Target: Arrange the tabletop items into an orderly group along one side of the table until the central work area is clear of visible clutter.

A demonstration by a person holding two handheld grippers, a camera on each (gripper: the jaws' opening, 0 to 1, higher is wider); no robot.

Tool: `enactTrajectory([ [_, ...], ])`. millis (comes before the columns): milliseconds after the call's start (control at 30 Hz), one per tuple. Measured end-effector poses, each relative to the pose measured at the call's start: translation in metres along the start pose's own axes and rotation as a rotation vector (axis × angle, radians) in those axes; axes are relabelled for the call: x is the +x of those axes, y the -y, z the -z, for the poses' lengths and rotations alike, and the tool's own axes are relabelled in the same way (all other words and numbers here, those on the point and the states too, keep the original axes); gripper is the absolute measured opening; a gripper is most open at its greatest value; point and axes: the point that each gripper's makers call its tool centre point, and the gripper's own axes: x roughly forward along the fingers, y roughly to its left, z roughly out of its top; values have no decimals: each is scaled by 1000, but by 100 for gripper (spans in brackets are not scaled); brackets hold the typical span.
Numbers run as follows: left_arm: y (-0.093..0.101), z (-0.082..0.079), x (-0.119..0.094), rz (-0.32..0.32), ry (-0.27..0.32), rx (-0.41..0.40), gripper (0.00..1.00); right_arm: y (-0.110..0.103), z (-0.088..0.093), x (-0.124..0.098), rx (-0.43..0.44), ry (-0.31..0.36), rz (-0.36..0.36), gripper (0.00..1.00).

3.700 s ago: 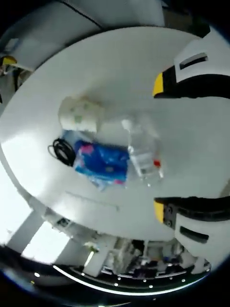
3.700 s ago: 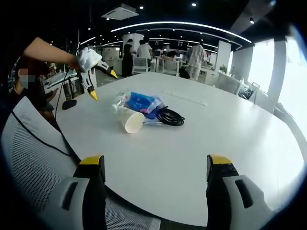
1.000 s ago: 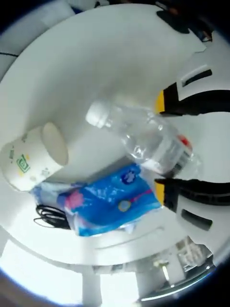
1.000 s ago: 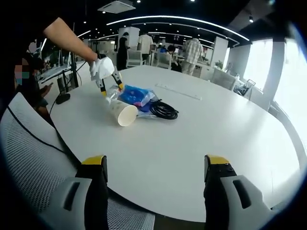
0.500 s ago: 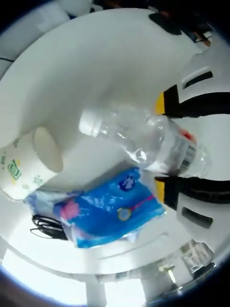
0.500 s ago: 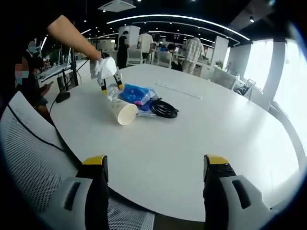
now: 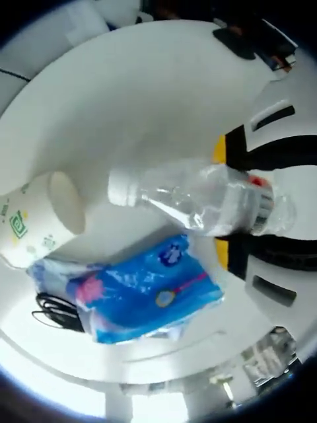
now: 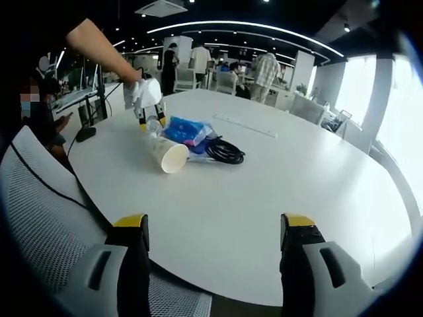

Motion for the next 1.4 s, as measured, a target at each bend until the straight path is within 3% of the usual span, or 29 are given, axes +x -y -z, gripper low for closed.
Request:
enactTrajectory([
  [367, 6, 10, -9, -5, -19, -22, 32, 2, -4, 0, -1, 16, 4, 81],
  [900, -3, 1, -36, -78, 40, -125, 33, -1, -12, -2, 31, 69, -18, 86],
  [1400, -10, -7, -56, -139, 155, -340, 33, -7, -19, -2, 66, 115, -53, 95],
])
